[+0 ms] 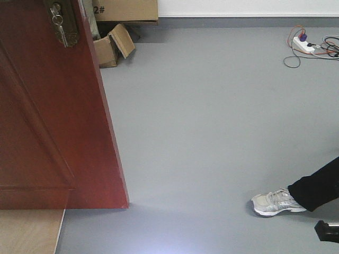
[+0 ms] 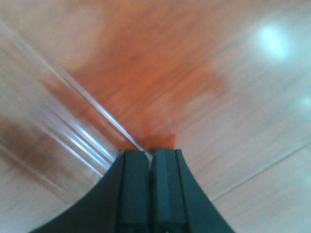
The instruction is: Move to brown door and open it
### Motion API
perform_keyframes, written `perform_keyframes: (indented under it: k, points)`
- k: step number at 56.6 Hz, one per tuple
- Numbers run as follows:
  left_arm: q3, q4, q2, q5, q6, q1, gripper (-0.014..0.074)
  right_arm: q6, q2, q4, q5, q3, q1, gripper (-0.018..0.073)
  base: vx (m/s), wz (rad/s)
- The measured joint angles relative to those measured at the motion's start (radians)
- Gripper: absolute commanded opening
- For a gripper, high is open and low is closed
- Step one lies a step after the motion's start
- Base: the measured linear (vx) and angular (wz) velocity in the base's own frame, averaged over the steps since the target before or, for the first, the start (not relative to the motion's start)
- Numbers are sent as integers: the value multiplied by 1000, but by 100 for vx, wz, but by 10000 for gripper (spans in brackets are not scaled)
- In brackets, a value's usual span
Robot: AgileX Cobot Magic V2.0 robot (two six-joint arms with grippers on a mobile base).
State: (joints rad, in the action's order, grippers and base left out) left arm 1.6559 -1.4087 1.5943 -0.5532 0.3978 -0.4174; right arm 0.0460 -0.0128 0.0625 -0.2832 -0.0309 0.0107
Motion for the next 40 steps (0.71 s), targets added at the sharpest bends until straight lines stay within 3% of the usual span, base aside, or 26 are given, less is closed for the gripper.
perform_keyframes:
  k: [11,17,29,40]
  points:
    - [0,1,0,0,0,0,-3,0,0,0,0,0,0,0,0,0]
    - [-9,45,-16,-5,0,0,-3,0,0,0,0,0,0,0,0,0]
    - [-149,339,-183,-42,4,12,-3,0,0,0,0,0,0,0,0,0]
    - [-372,549,-408,95,58,75,-3,0,0,0,0,0,0,0,0,0]
